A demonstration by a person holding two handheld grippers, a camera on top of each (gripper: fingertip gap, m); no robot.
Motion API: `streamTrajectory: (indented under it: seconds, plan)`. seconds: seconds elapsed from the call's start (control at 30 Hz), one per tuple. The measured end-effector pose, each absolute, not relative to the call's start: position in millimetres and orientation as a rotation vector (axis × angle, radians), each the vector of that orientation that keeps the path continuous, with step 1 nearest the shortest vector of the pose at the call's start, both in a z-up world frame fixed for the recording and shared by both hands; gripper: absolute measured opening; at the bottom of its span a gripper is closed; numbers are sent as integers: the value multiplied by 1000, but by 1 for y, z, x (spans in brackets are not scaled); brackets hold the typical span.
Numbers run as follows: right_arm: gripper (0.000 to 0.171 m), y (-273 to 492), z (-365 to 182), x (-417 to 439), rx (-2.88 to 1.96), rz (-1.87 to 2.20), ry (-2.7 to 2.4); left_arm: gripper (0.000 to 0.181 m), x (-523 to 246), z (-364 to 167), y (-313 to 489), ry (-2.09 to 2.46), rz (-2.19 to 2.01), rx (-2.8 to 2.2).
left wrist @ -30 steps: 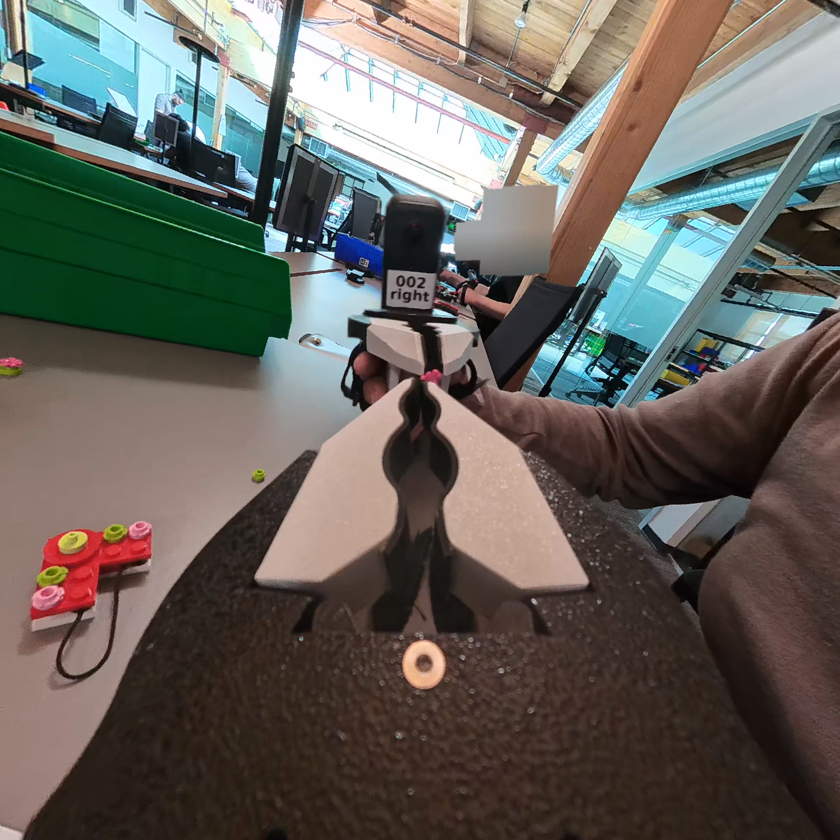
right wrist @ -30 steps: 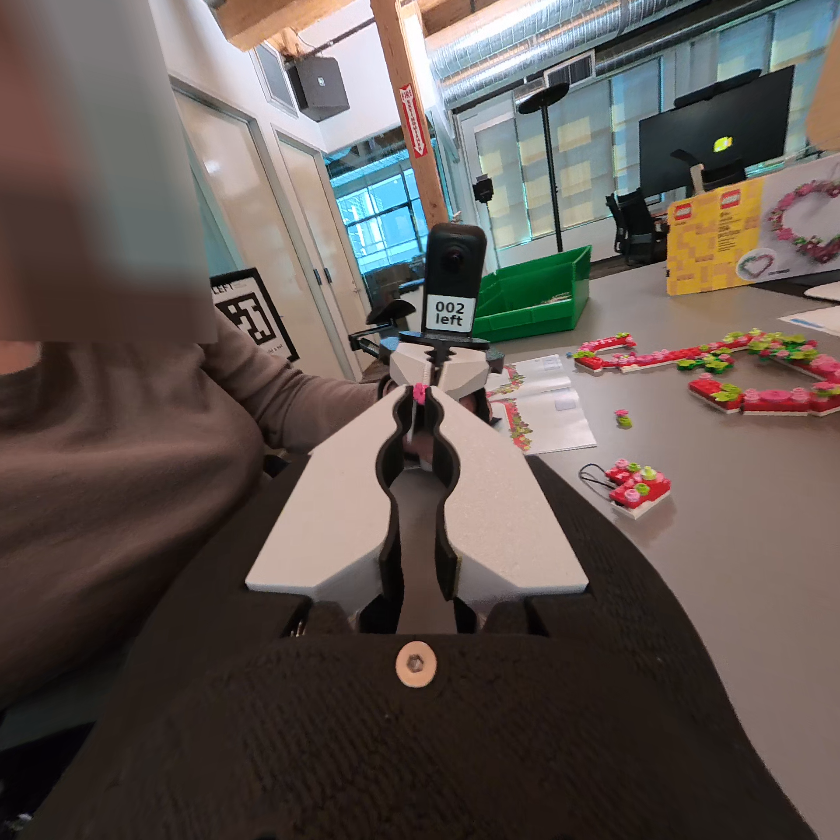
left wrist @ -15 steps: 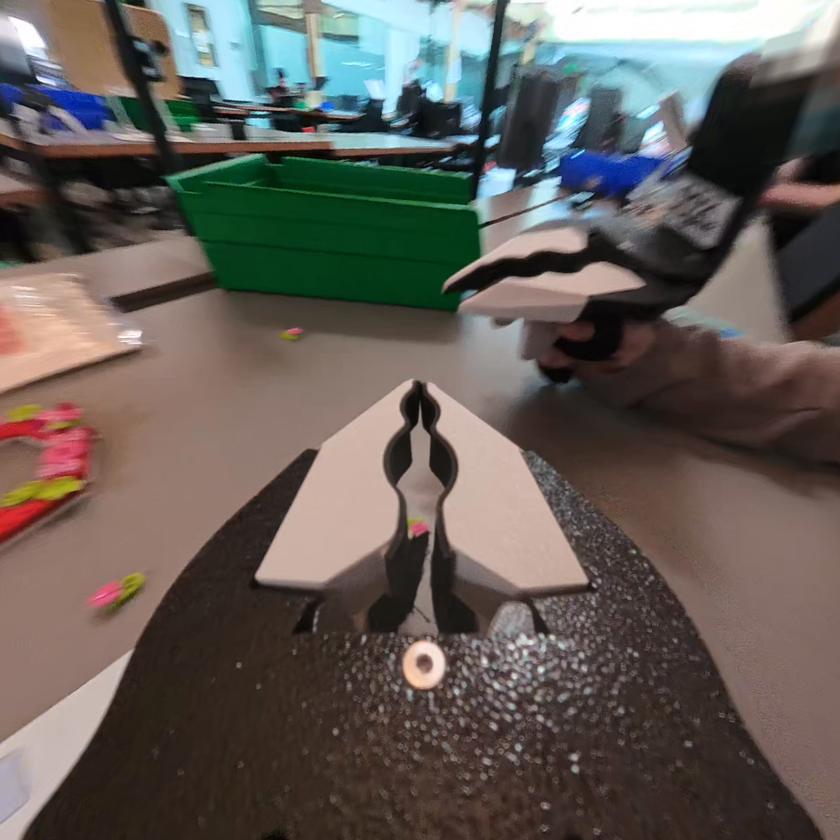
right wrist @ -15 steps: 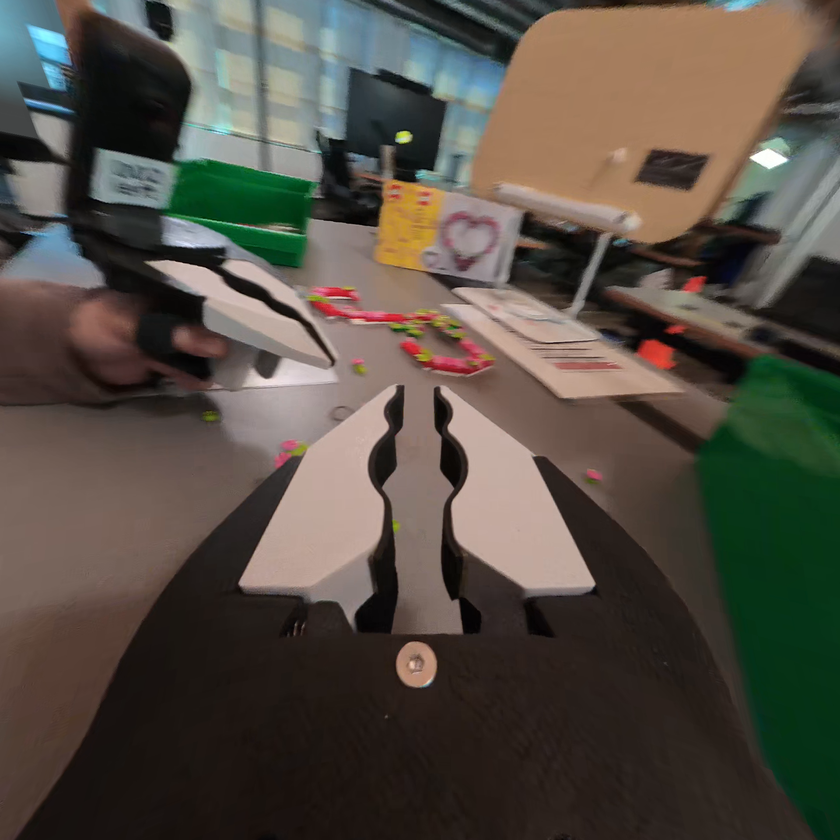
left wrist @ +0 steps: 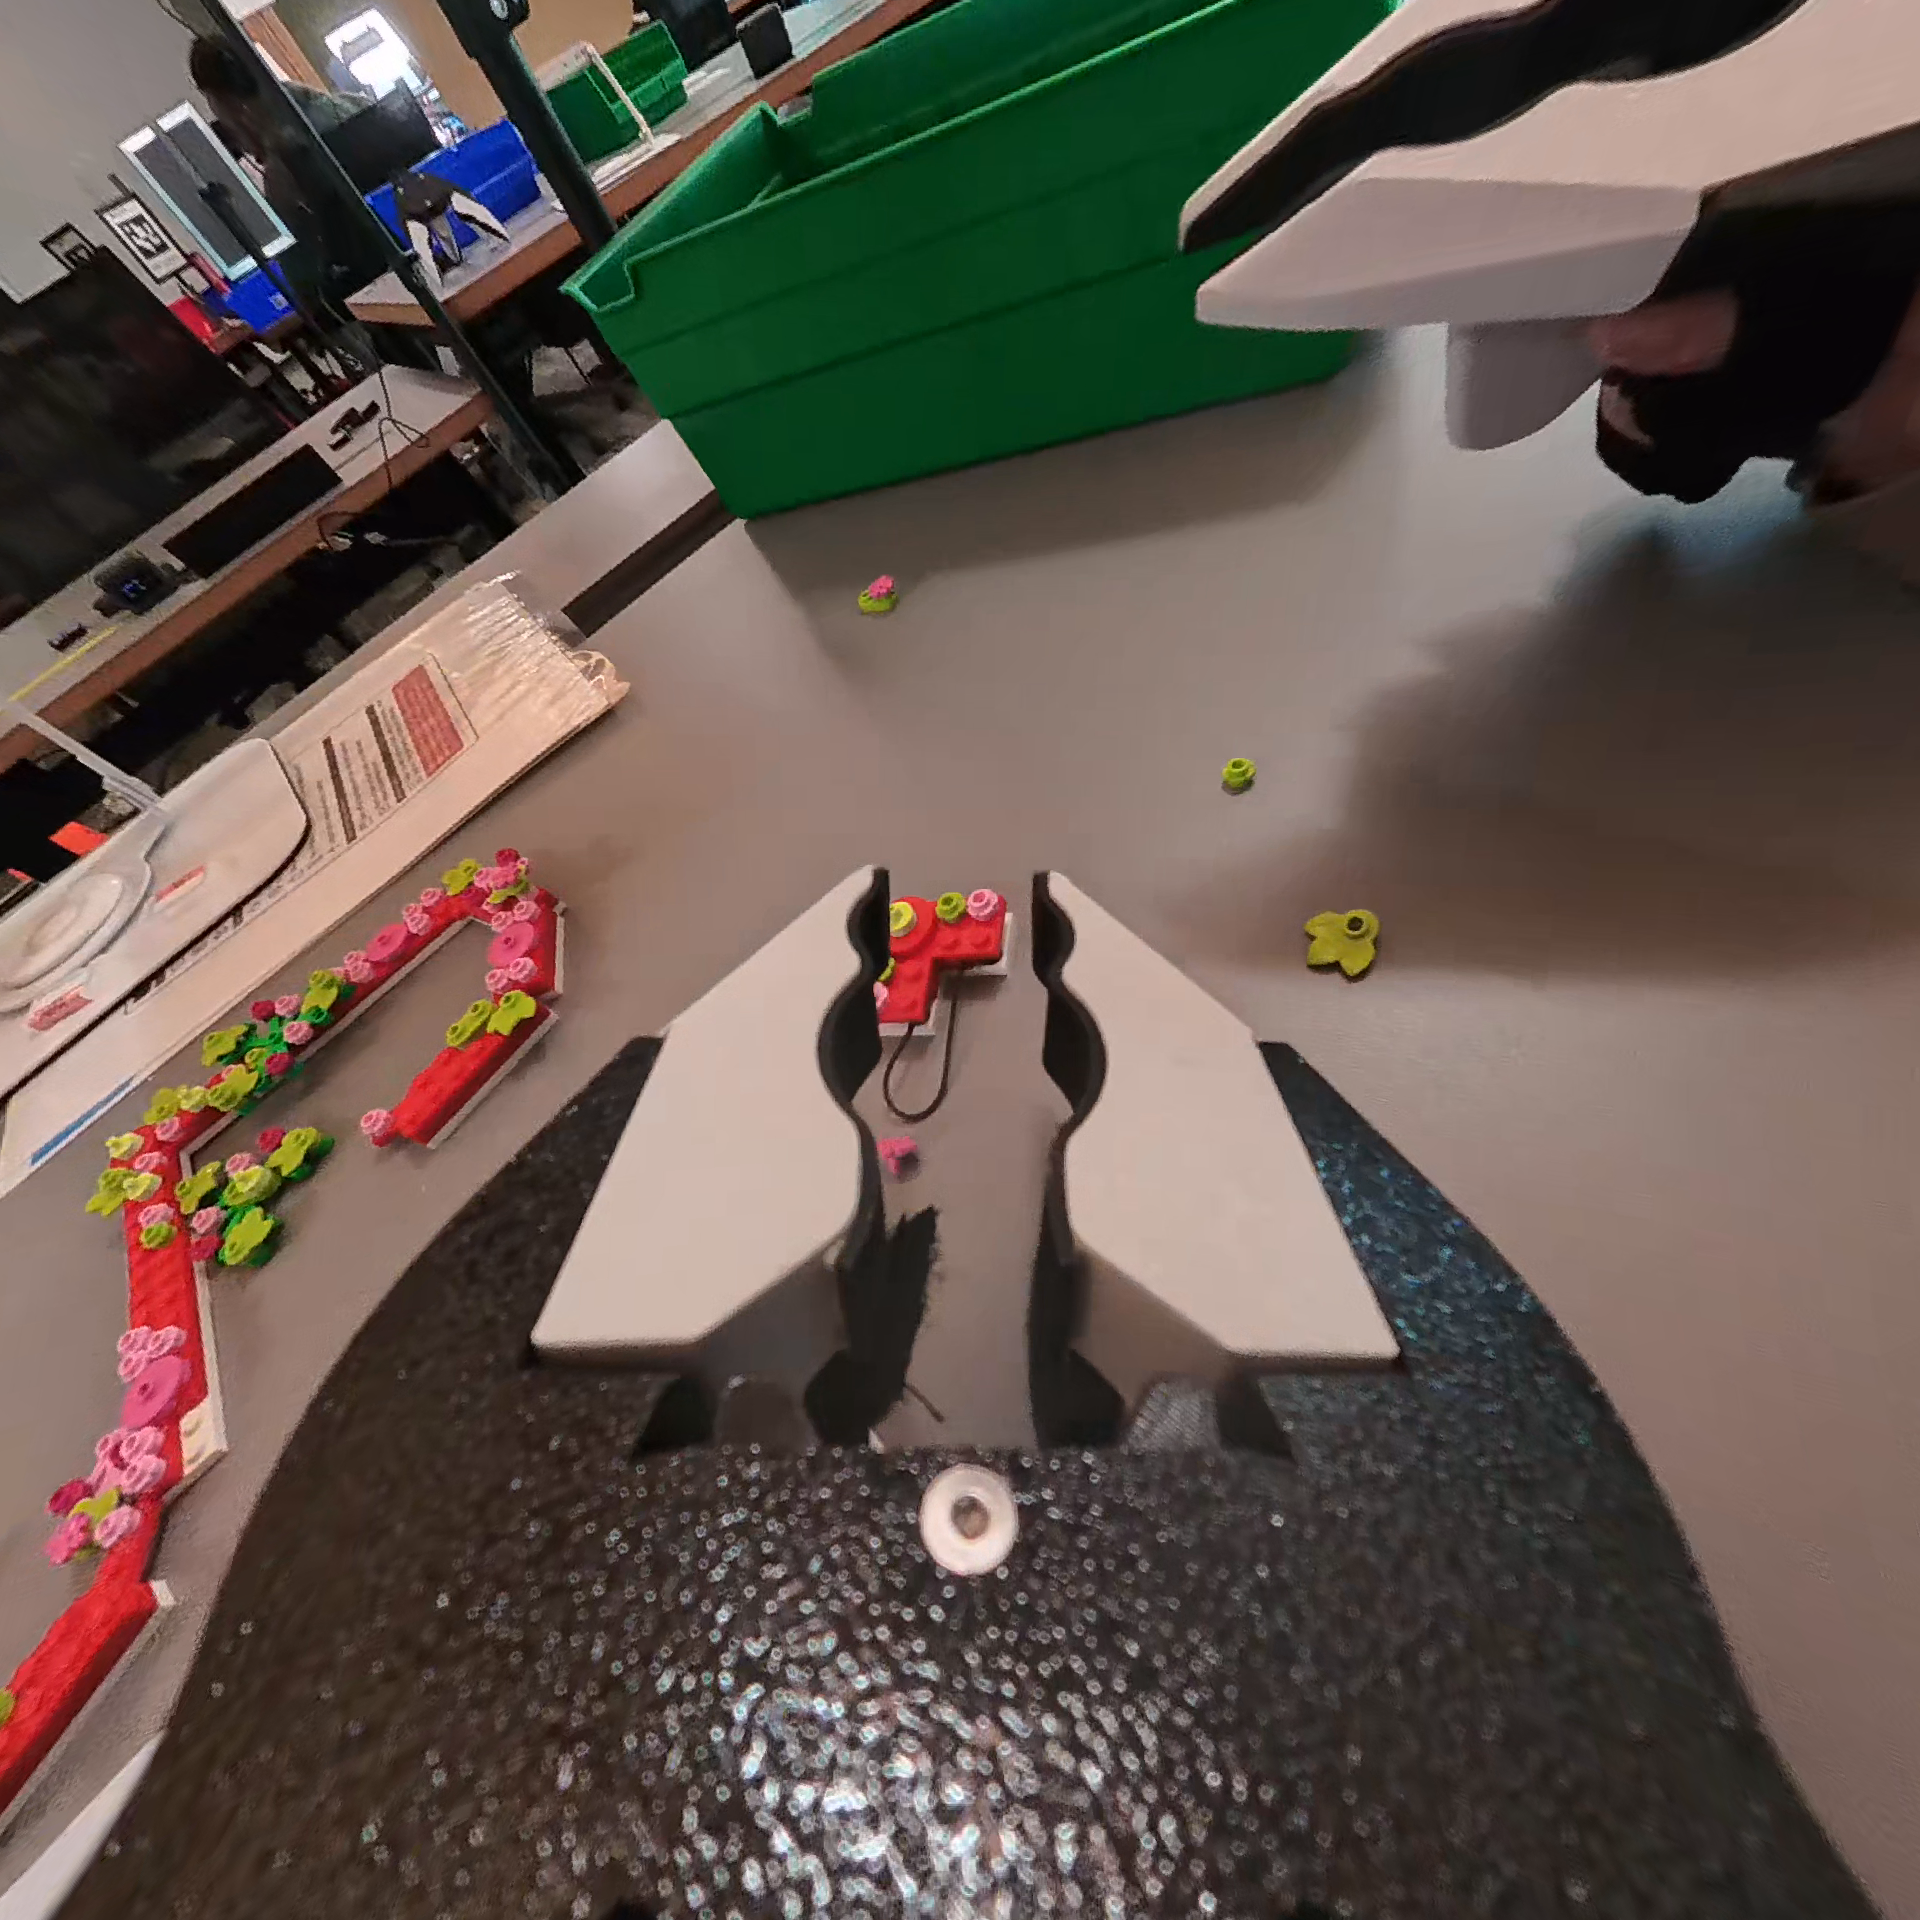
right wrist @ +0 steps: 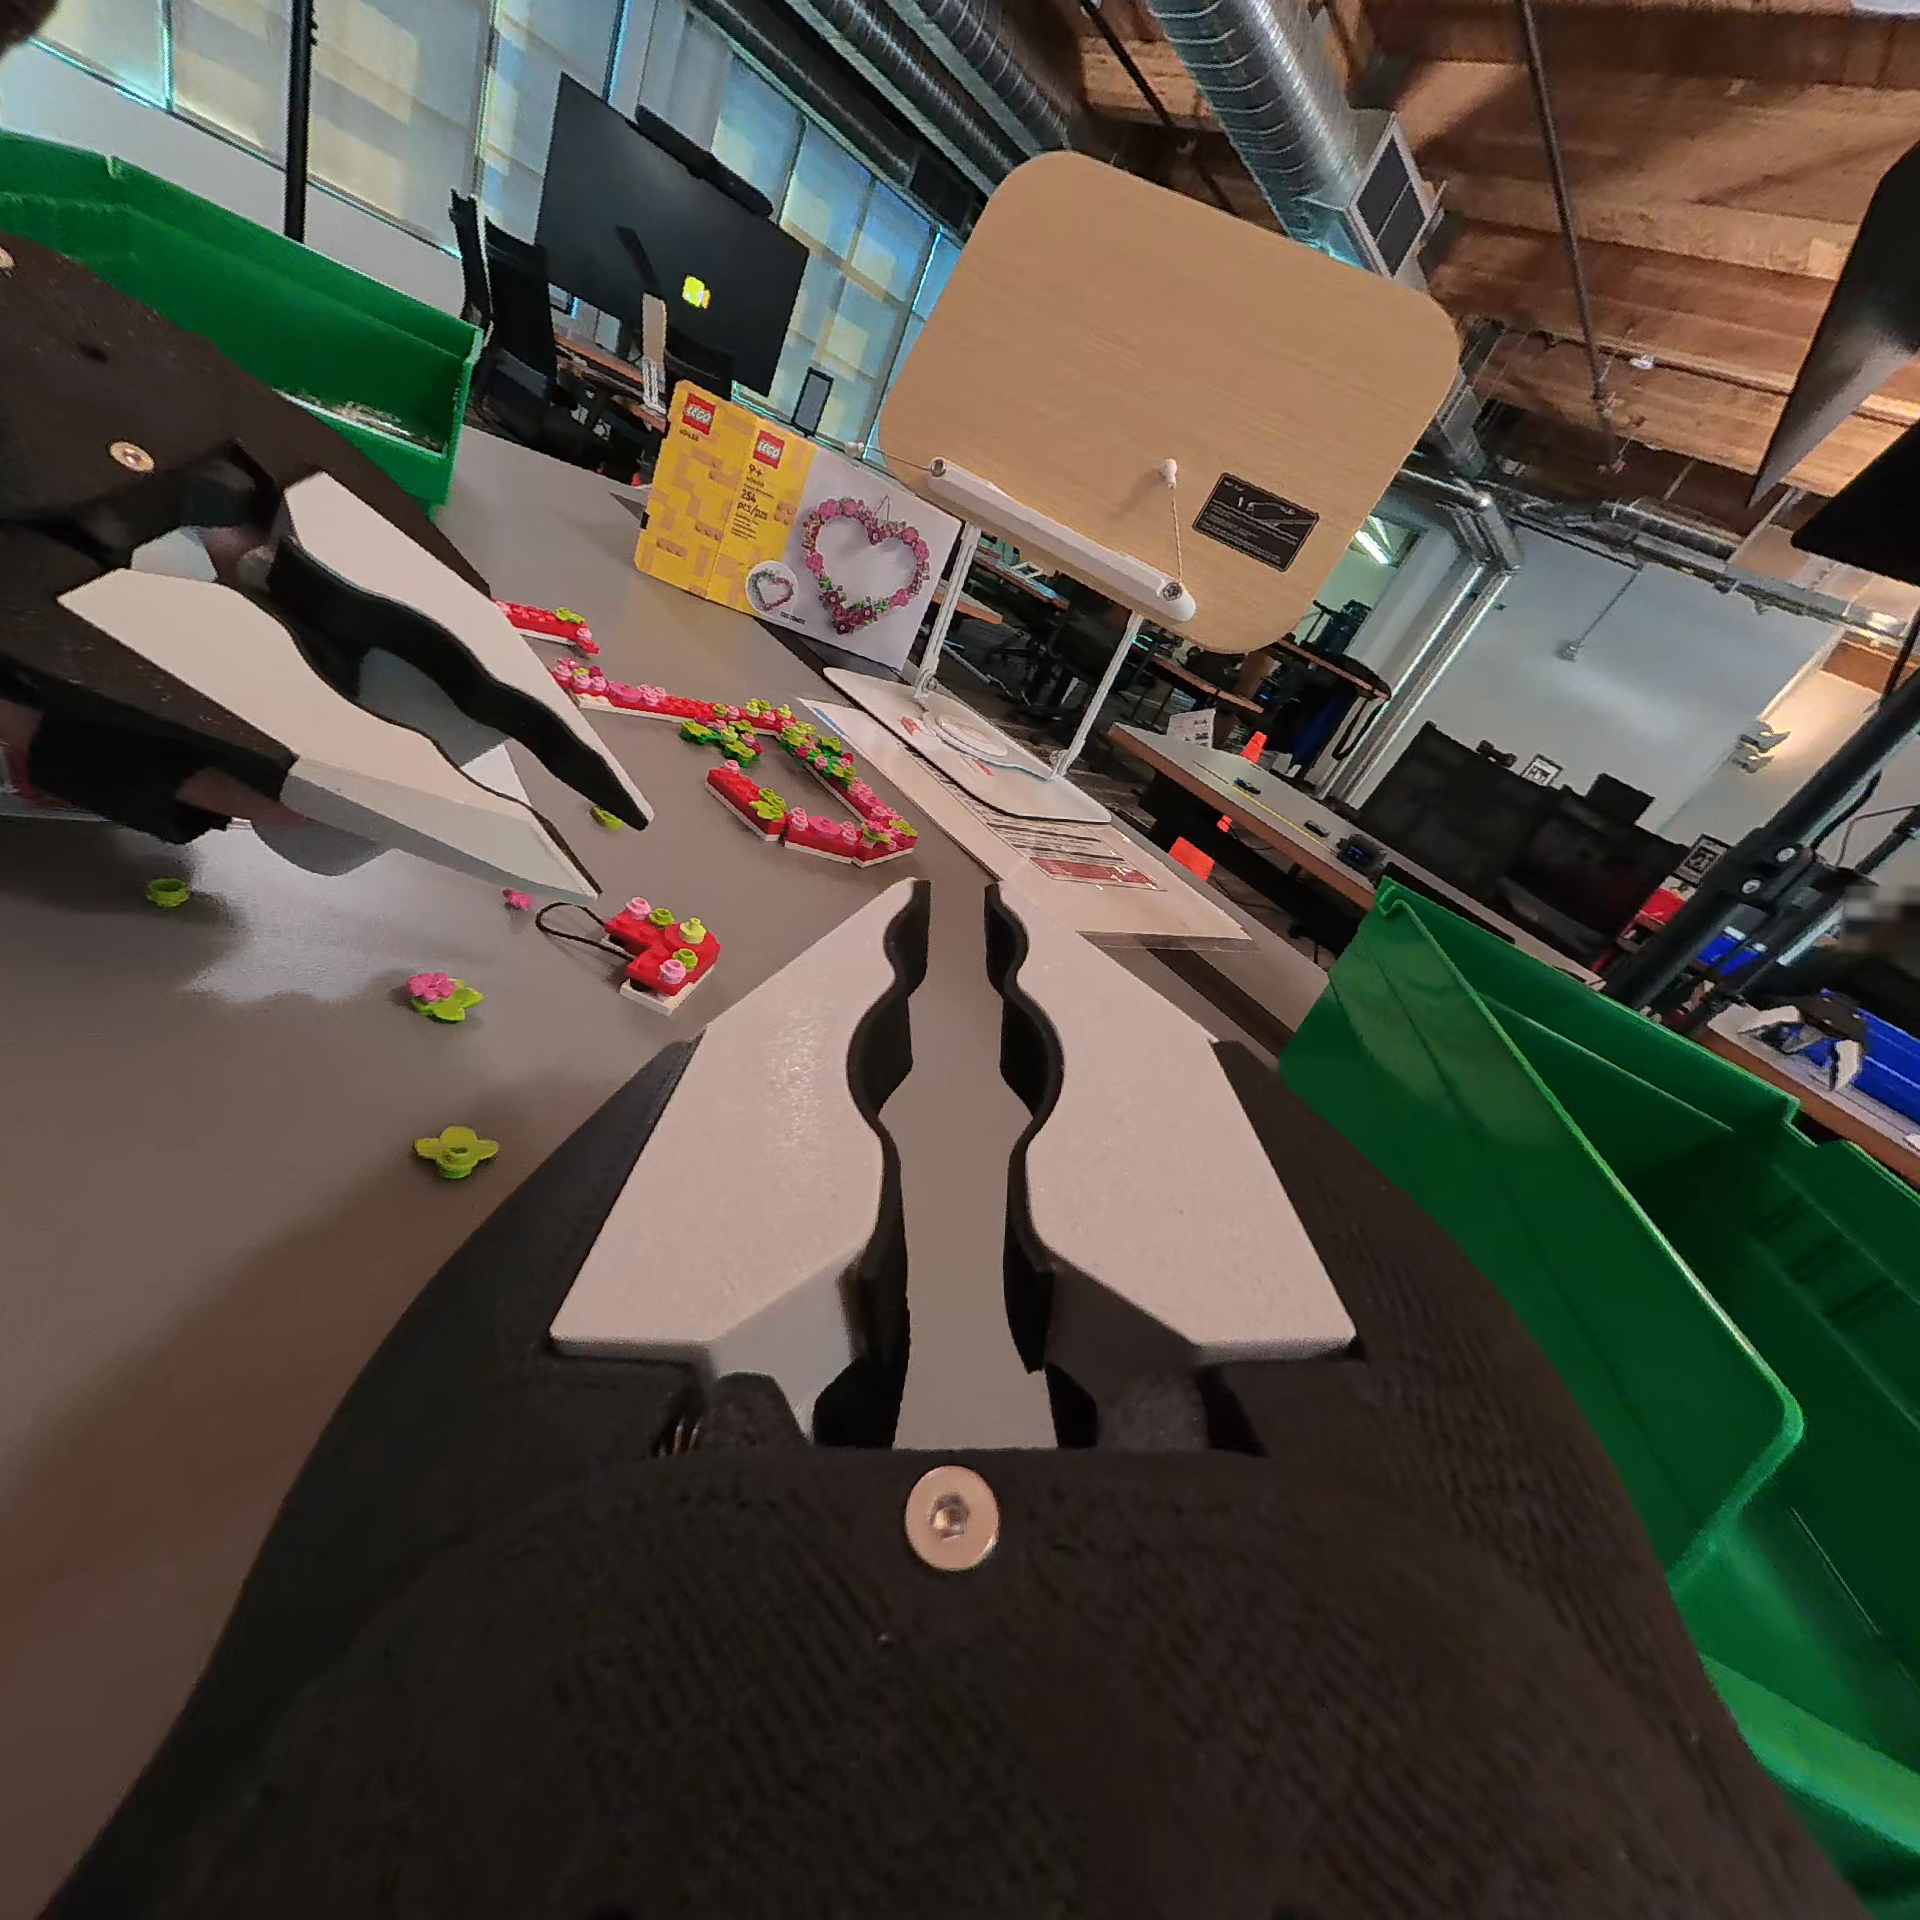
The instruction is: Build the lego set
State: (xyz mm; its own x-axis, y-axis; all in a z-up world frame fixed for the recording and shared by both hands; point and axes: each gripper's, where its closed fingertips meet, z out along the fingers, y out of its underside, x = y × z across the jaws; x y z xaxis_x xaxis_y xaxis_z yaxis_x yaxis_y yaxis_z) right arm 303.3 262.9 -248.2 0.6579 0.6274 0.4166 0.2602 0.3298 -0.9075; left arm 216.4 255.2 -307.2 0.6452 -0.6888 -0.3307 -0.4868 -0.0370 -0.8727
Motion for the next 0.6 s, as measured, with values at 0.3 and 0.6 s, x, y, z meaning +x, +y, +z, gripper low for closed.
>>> streamTrajectory:
  seconds: [0.3, 0.6]
  plan:
    - [8, 262, -252, 299, -1260, 308, -907, 26, 213, -306, 255, 936, -324, -1729]
    - [6, 232, -302, 263, -1453, 502, -1302, 25, 199, -302, 242, 964, -692, -1843]
